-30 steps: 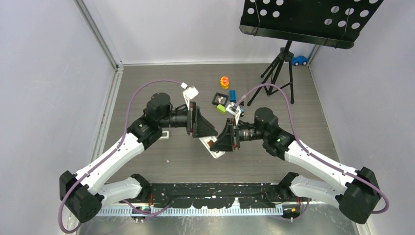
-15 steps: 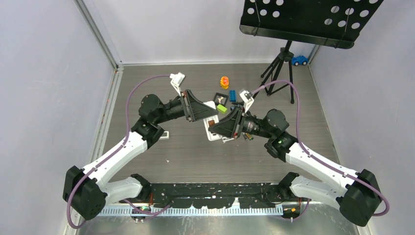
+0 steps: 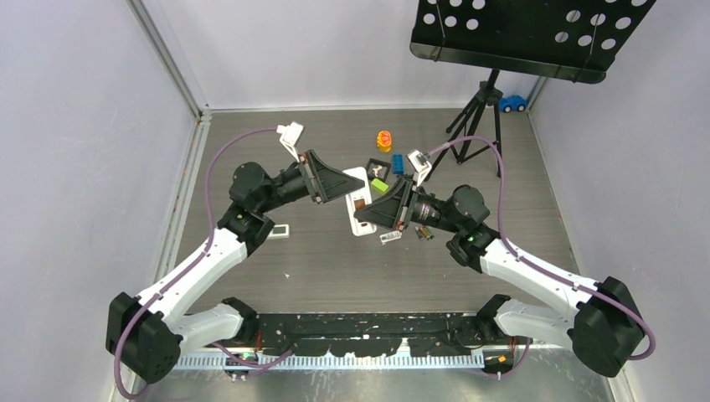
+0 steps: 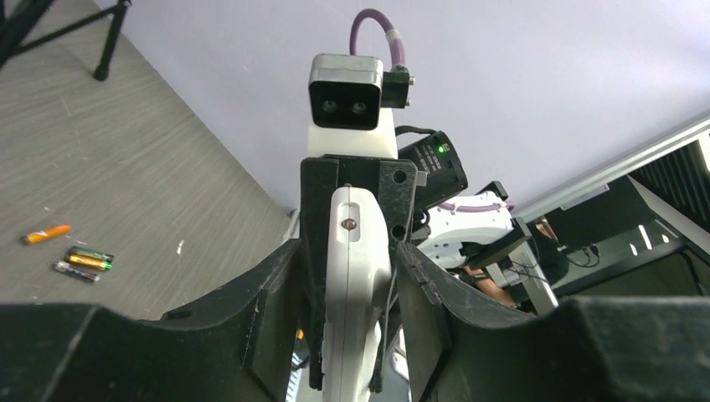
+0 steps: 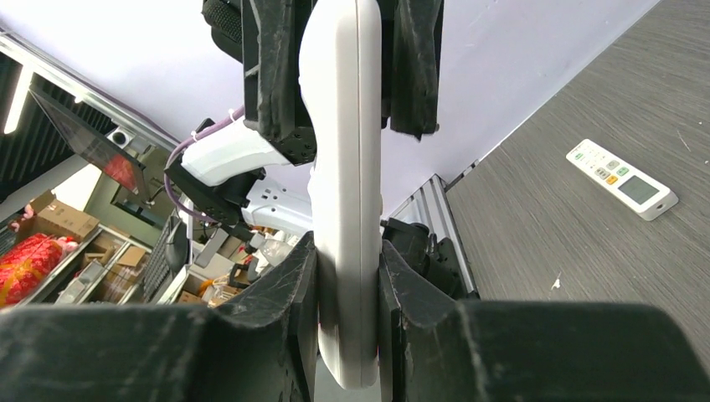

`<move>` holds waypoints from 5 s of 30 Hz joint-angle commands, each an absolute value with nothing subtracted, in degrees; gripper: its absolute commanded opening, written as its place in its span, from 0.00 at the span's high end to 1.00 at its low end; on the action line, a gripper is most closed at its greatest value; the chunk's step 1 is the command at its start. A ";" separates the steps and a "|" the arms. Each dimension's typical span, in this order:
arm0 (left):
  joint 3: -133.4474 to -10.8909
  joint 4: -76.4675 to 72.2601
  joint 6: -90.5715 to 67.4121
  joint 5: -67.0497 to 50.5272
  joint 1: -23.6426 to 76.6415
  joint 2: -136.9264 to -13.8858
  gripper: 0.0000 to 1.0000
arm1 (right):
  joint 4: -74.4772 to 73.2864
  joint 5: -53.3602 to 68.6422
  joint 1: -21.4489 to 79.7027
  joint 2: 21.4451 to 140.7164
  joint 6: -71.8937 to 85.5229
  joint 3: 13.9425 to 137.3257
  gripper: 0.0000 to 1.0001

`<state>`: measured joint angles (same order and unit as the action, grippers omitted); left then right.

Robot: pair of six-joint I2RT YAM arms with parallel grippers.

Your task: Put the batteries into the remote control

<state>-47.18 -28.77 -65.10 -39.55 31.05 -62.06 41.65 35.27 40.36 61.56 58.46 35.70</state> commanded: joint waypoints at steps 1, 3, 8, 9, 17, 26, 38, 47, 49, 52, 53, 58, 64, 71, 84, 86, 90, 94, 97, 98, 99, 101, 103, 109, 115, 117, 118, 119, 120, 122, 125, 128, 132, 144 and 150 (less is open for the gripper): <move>-47.28 -27.58 -61.61 -36.39 30.33 -59.37 0.54 | 44.97 36.55 39.99 61.71 59.85 37.28 0.85; -47.36 -27.34 -61.20 -36.40 30.32 -59.45 0.55 | 43.92 37.21 39.95 62.46 59.87 37.75 0.85; -47.81 -27.30 -60.01 -37.75 30.32 -60.47 0.92 | 42.96 37.90 39.71 64.38 60.89 38.67 0.85; -47.86 -26.82 -59.49 -37.83 30.32 -60.55 0.99 | 42.21 37.77 39.60 64.54 60.91 38.90 0.85; -48.34 -12.14 -47.93 -30.40 30.32 -58.44 1.00 | 28.02 28.96 37.17 61.49 55.85 38.58 0.27; -48.33 13.41 -37.00 -3.08 30.23 -56.40 1.00 | -17.36 -9.65 35.32 57.75 43.78 44.68 0.31; -45.42 8.82 -35.29 -10.46 30.23 -57.07 1.00 | -25.31 -19.28 29.80 75.73 45.61 49.74 0.53; -44.30 6.66 -34.81 -15.47 30.23 -58.26 1.00 | -23.84 -16.08 26.99 87.38 46.38 53.36 0.52; -44.17 6.51 -34.67 -15.88 30.23 -58.52 1.00 | -24.03 -15.13 26.98 88.32 46.34 53.86 0.53; -44.04 6.29 -34.61 -16.52 30.23 -58.56 1.00 | -24.10 -13.20 27.03 88.37 45.74 53.37 0.57; -43.97 6.32 -34.55 -16.58 30.23 -58.60 1.00 | -24.16 -12.49 26.99 88.08 45.14 53.02 0.59; -43.86 6.37 -34.21 -16.60 30.23 -58.49 1.00 | -25.22 -10.30 26.98 86.18 42.13 51.91 0.68; -44.00 6.15 -34.38 -16.92 30.23 -58.63 1.00 | -25.72 -9.29 27.09 87.89 39.38 52.11 0.72; -44.03 6.24 -34.85 -17.14 30.23 -58.59 1.00 | -25.14 -7.78 27.07 90.57 37.97 52.14 0.72; -44.98 6.73 -34.56 -16.99 30.23 -58.95 1.00 | -25.64 -8.93 29.59 94.61 35.91 52.64 0.75; -45.13 6.92 -34.50 -16.96 30.23 -58.97 1.00 | -26.70 -10.03 30.29 95.46 35.32 53.30 0.75; -45.35 7.19 -34.33 -16.80 30.23 -58.91 1.00 | -28.24 -10.87 31.68 96.91 34.49 54.36 0.79; -45.35 7.24 -34.22 -16.70 30.23 -58.85 1.00 | -28.73 -13.35 31.99 96.30 34.98 54.34 0.93; -45.33 7.38 -34.27 -16.70 30.23 -58.88 1.00 | -28.42 -14.86 31.99 95.13 35.41 54.07 0.96; -45.27 7.28 -34.21 -16.70 30.23 -58.87 1.00 | -28.29 -14.73 31.98 94.81 35.19 54.04 0.95; -45.29 7.33 -34.26 -16.70 30.23 -58.86 1.00 | -28.51 -14.26 31.99 94.80 34.75 54.28 0.90; -45.19 7.25 -34.21 -16.80 30.19 -58.84 1.00 | -29.20 -14.14 31.99 95.14 34.54 55.06 0.80; -45.18 7.31 -34.17 -16.79 30.23 -58.84 1.00 | -28.53 -14.41 31.99 94.73 34.47 54.74 0.76; -45.09 7.59 -34.09 -16.70 30.23 -58.53 1.00 | -28.39 -15.94 31.95 93.10 35.31 55.17 0.45; -44.87 8.00 -33.85 -16.62 30.23 -57.84 1.00 | -28.33 -23.37 24.83 87.29 39.01 54.40 0.41; -44.76 8.06 -33.81 -16.53 30.23 -57.62 1.00 | -28.30 -26.68 21.32 85.72 40.41 53.88 0.46; -44.74 8.12 -33.76 -16.52 30.23 -57.51 1.00 | -28.14 -29.44 19.32 84.79 40.85 53.45 0.48; -44.66 8.23 -33.75 -16.52 30.23 -57.36 1.00 | -27.82 -30.82 17.87 84.05 41.16 53.06 0.50; -44.57 8.30 -33.79 -16.59 30.23 -57.14 1.00 | -27.28 -32.09 16.25 83.39 41.39 52.55 0.51; -44.41 8.25 -33.87 -16.52 30.23 -56.84 1.00 | -26.27 -33.97 13.05 82.41 41.85 51.55 0.54; -44.06 8.00 -34.03 -16.81 30.23 -56.57 1.00 | -23.98 -32.38 7.46 82.66 41.54 50.28 0.57; -43.78 7.71 -34.30 -17.04 30.23 -56.52 1.00 | -22.66 -28.70 2.75 84.51 40.75 50.12 0.68; -43.62 7.63 -34.39 -17.22 30.23 -56.44 1.00 | -21.02 -26.17 0.01 85.92 40.24 49.42 0.74; -43.42 7.55 -34.54 -17.53 30.23 -56.27 1.00 | -17.79 -24.29 -6.56 87.38 40.21 48.54 0.67; -43.36 7.71 -34.57 -17.48 30.23 -55.89 1.00 | -17.89 -21.12 -8.25 89.82 40.39 49.57 0.65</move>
<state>-43.24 9.80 -35.07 -16.53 30.30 -57.80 -19.73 -22.55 -7.35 88.53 39.81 48.03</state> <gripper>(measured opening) 0.270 0.349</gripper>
